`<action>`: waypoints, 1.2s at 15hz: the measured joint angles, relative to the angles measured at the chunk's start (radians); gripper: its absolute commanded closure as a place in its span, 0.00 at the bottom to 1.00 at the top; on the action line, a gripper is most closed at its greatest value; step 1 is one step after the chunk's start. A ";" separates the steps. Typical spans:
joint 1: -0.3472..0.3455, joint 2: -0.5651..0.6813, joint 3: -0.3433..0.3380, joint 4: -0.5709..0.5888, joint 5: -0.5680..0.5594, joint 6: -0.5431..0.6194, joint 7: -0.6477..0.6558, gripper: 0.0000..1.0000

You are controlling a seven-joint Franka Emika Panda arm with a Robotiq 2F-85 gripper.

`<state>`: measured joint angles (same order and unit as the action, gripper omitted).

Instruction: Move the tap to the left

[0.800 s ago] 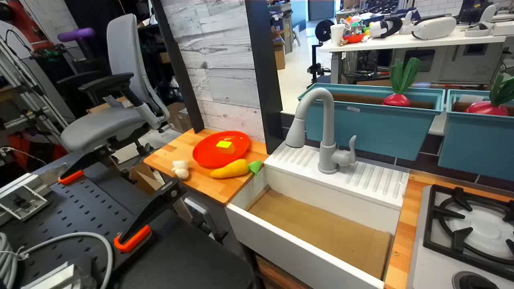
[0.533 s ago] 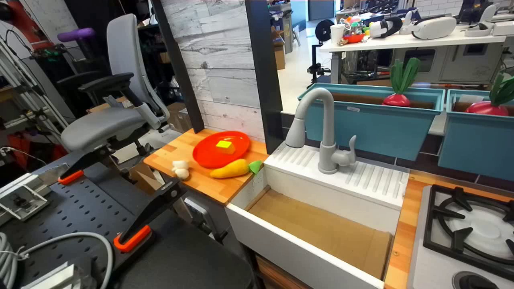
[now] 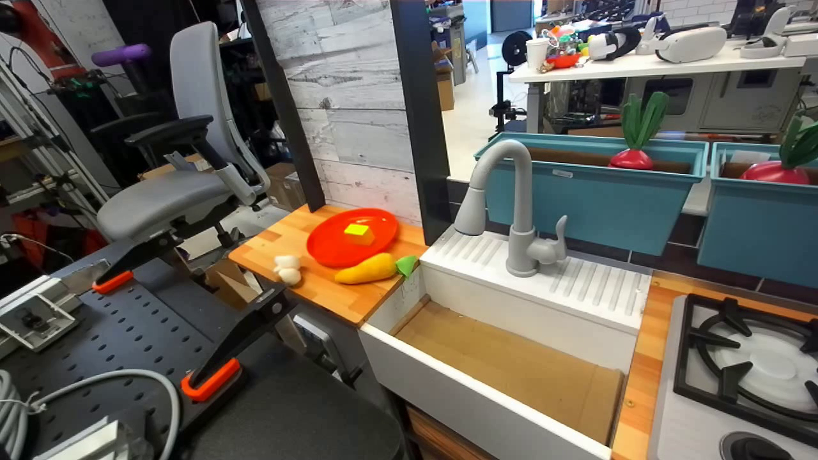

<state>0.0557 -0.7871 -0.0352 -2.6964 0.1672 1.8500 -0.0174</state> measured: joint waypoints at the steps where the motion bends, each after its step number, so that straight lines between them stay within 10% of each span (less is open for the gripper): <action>1: -0.004 0.017 -0.004 0.000 0.001 0.058 0.000 0.00; 10: -0.012 0.433 -0.134 0.169 0.098 0.504 -0.060 0.00; 18: -0.113 0.902 -0.181 0.495 0.257 0.570 -0.178 0.00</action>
<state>-0.0578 0.1149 -0.2163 -2.2013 0.4241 2.4200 -0.1957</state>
